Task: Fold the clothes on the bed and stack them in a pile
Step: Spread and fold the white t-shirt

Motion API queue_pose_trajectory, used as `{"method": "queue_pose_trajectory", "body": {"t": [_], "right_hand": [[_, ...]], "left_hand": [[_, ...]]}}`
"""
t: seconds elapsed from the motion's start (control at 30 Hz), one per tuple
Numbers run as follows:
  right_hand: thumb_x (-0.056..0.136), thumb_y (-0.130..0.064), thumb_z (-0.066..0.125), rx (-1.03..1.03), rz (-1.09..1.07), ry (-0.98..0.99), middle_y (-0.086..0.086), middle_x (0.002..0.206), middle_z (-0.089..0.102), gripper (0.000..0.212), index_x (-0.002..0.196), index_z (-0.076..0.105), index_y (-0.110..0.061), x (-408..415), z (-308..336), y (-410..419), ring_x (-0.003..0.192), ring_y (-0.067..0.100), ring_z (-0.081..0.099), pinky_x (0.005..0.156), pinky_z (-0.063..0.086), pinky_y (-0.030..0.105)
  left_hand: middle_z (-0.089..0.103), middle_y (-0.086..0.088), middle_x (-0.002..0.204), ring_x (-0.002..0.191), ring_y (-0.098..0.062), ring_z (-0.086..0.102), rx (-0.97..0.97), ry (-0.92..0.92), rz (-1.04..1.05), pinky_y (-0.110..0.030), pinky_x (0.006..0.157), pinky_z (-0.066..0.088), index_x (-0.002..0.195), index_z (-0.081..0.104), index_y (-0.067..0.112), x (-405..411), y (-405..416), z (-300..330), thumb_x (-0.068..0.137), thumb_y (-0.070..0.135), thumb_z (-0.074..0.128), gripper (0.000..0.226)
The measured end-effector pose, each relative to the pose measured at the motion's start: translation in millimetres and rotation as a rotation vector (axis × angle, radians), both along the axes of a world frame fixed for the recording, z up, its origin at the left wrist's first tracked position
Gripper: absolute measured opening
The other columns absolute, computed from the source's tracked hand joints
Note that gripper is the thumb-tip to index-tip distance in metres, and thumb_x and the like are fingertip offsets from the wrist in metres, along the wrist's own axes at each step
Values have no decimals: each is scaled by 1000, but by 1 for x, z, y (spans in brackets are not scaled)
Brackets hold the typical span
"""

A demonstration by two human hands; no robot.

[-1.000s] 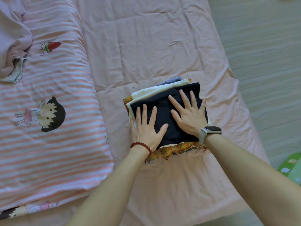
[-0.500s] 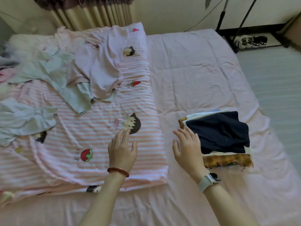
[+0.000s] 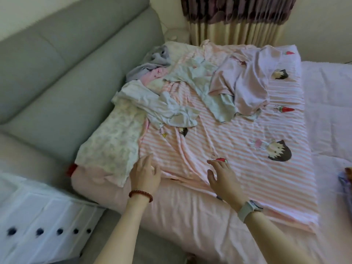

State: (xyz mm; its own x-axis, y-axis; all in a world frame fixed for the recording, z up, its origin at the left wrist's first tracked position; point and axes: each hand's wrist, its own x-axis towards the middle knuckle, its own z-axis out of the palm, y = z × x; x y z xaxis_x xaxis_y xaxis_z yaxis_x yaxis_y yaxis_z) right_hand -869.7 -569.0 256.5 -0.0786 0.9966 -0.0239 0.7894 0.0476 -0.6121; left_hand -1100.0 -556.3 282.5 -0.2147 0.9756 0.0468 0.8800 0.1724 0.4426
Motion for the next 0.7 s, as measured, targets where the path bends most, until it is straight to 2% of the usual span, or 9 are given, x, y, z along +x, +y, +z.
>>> {"method": "queue_pose_trajectory", "body": {"t": [0.2,0.4,0.57,0.63,0.7], "right_hand": [[95,-21,46,-40,171,-100,2,136,49,40,135,46,-15,-63,-11,58,128,23,40,101,30,32],[96,-28,41,-128,200,-212,-1,143,40,47,142,35,-20,-91,-54,170,130,23,36,103,30,34],[94,-31,42,-129,179,-395,-2,141,39,47,139,32,-23,-89,-112,279,130,21,35,101,29,34],[94,-35,42,-104,187,-486,1,145,33,54,143,22,-22,-85,-139,316,133,21,30,105,26,35],[93,-42,42,-103,221,-575,5,152,19,67,147,7,-24,-84,-164,347,139,24,21,110,19,40]], "left_hand": [[50,-7,132,122,-25,44,-55,34,44,-37,99,35,128,53,11,-63,22,-20,90,22,54,39],[42,-1,139,126,-21,39,-216,172,-57,-32,99,35,133,43,21,-90,116,-60,91,28,45,43],[8,-2,155,141,-20,11,-431,223,-183,-38,110,22,147,16,27,-90,205,-132,94,34,38,57],[0,-2,156,143,-22,0,-478,295,-254,-42,115,14,147,9,31,-88,234,-164,94,38,38,60],[-4,-1,156,143,-24,-8,-483,363,-297,-47,116,5,146,5,35,-90,258,-195,93,41,38,62]]}}
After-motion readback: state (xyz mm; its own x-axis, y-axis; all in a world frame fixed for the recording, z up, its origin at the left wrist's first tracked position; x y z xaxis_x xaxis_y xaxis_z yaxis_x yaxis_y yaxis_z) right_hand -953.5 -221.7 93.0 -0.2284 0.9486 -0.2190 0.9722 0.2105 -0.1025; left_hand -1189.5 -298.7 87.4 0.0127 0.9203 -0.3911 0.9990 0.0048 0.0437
